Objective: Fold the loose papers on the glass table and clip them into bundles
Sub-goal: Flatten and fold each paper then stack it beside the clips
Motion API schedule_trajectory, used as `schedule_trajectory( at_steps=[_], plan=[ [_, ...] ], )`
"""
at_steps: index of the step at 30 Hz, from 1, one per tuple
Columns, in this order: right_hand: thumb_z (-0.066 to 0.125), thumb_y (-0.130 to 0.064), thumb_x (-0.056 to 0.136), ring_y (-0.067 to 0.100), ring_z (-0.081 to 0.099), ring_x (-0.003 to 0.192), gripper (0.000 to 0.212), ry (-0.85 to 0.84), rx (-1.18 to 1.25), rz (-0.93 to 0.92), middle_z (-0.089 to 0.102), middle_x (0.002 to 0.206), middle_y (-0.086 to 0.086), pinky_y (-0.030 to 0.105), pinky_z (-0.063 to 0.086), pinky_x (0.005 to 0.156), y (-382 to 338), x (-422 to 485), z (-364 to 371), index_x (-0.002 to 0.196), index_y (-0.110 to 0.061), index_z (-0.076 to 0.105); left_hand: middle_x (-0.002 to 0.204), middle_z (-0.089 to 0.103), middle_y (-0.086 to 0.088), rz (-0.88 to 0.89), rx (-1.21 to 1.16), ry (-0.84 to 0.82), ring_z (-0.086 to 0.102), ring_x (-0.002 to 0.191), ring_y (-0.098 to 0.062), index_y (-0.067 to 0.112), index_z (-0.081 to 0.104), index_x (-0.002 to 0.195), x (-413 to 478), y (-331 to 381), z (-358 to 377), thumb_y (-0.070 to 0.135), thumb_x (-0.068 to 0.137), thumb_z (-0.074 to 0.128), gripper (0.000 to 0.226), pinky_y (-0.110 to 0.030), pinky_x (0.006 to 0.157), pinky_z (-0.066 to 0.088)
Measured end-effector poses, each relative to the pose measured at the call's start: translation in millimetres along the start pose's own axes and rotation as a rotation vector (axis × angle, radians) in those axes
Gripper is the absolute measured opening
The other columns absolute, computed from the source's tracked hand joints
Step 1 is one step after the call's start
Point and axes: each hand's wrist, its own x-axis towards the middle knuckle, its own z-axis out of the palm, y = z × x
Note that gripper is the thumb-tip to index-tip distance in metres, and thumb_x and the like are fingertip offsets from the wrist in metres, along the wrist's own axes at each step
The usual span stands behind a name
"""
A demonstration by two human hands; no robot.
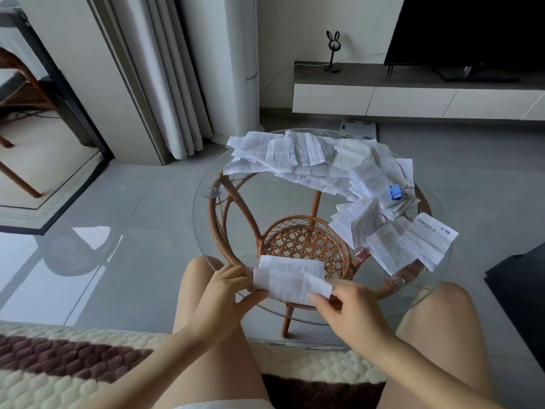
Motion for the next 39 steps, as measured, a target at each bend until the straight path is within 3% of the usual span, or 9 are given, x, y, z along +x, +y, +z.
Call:
schedule_trajectory(
  at_steps=[3, 6, 8, 11, 20, 24, 31, 37, 39],
  plan=[
    [0.074, -0.014, 0.077, 0.0, 0.044, 0.046, 0.049, 0.041, -0.025, 0.141, 0.028, 0.042, -0.015, 0.007, 0.029, 0.044, -7.0, 3.0, 8.6, 0.053, -0.027, 0.033, 0.072, 0.051, 0.02, -0.132, -0.004, 0.045, 0.048, 0.078, 0.003, 0.019, 0.069, 0.066, -0.4, 2.4, 3.3, 0.023, 0.078, 0.077, 0.015, -0.006, 0.071, 0.035],
    [0.075, -0.022, 0.078, 0.002, 0.026, 0.034, 0.061, 0.027, -0.114, 0.181, 0.022, 0.04, -0.014, 0.013, 0.023, 0.036, -13.0, 10.6, 10.0, 0.05, -0.028, 0.021, 0.071, 0.045, 0.024, -0.204, 0.048, 0.069, 0.047, 0.07, -0.003, 0.018, 0.069, 0.065, 2.9, 5.0, 6.0, 0.034, 0.081, 0.07, 0.023, -0.011, 0.064, 0.033],
    [0.07, -0.029, 0.082, 0.001, 0.027, 0.037, 0.058, 0.025, -0.124, 0.223, 0.027, 0.04, -0.013, 0.015, 0.017, 0.04, -12.7, 15.3, 7.7, 0.049, -0.027, 0.022, 0.069, 0.044, 0.02, -0.201, 0.085, 0.083, 0.044, 0.065, -0.005, 0.016, 0.068, 0.062, 4.5, 5.3, 7.8, 0.038, 0.083, 0.059, 0.032, -0.012, 0.063, 0.029],
    [0.068, -0.03, 0.083, 0.006, 0.036, 0.044, 0.047, 0.007, -0.095, 0.338, 0.04, 0.045, -0.009, 0.024, 0.024, 0.045, -9.6, 19.8, 5.9, 0.051, -0.022, 0.034, 0.067, 0.044, 0.013, -0.187, 0.148, 0.112, 0.043, 0.062, -0.012, 0.013, 0.064, 0.056, 7.7, 5.9, 10.8, 0.039, 0.089, 0.041, 0.048, -0.022, 0.06, 0.029],
    [0.066, -0.019, 0.08, 0.006, 0.033, 0.052, 0.04, -0.049, -0.18, 0.395, 0.039, 0.058, -0.008, 0.019, 0.02, 0.048, -10.9, 21.4, 8.8, 0.053, -0.014, 0.037, 0.066, 0.052, 0.006, -0.258, 0.162, 0.117, 0.048, 0.062, -0.014, 0.025, 0.048, 0.054, 10.1, 11.3, 18.6, 0.033, 0.083, 0.052, 0.03, -0.034, 0.059, 0.045],
    [0.065, -0.021, 0.081, 0.008, 0.032, 0.05, 0.044, -0.091, -0.207, 0.413, 0.038, 0.052, -0.006, 0.021, 0.022, 0.046, -10.3, 25.6, 6.7, 0.05, -0.015, 0.033, 0.071, 0.055, 0.006, -0.275, 0.203, 0.092, 0.051, 0.067, -0.016, 0.025, 0.047, 0.06, 8.6, 10.8, 18.7, 0.03, 0.082, 0.063, 0.028, -0.034, 0.063, 0.046],
    [0.065, -0.028, 0.084, 0.006, 0.031, 0.046, 0.05, -0.166, -0.245, 0.436, 0.033, 0.047, -0.008, 0.023, 0.023, 0.044, -11.1, 32.2, 2.7, 0.047, -0.018, 0.032, 0.067, 0.052, 0.006, -0.237, 0.294, 0.125, 0.046, 0.059, -0.015, 0.018, 0.053, 0.057, 10.5, 13.5, 21.9, 0.025, 0.078, 0.057, 0.022, -0.03, 0.054, 0.04],
    [0.066, -0.031, 0.084, 0.009, 0.03, 0.046, 0.049, -0.181, -0.259, 0.468, 0.036, 0.048, -0.006, 0.025, 0.027, 0.046, -11.1, 35.7, 5.6, 0.049, -0.015, 0.036, 0.087, 0.057, -0.005, 0.041, 0.379, 0.164, 0.051, 0.082, -0.023, 0.009, 0.058, 0.079, 8.3, 14.6, 27.5, 0.008, 0.078, 0.055, 0.003, -0.032, 0.073, 0.039],
    [0.067, -0.032, 0.084, 0.008, 0.031, 0.046, 0.046, -0.179, -0.248, 0.467, 0.038, 0.049, -0.006, 0.024, 0.028, 0.046, -10.9, 35.7, 6.4, 0.051, -0.014, 0.04, 0.1, 0.062, -0.009, 0.143, 0.404, 0.126, 0.052, 0.097, -0.025, 0.007, 0.065, 0.09, 10.0, 16.2, 29.8, 0.0, 0.071, 0.052, 0.024, -0.037, 0.089, 0.045]
  ],
)
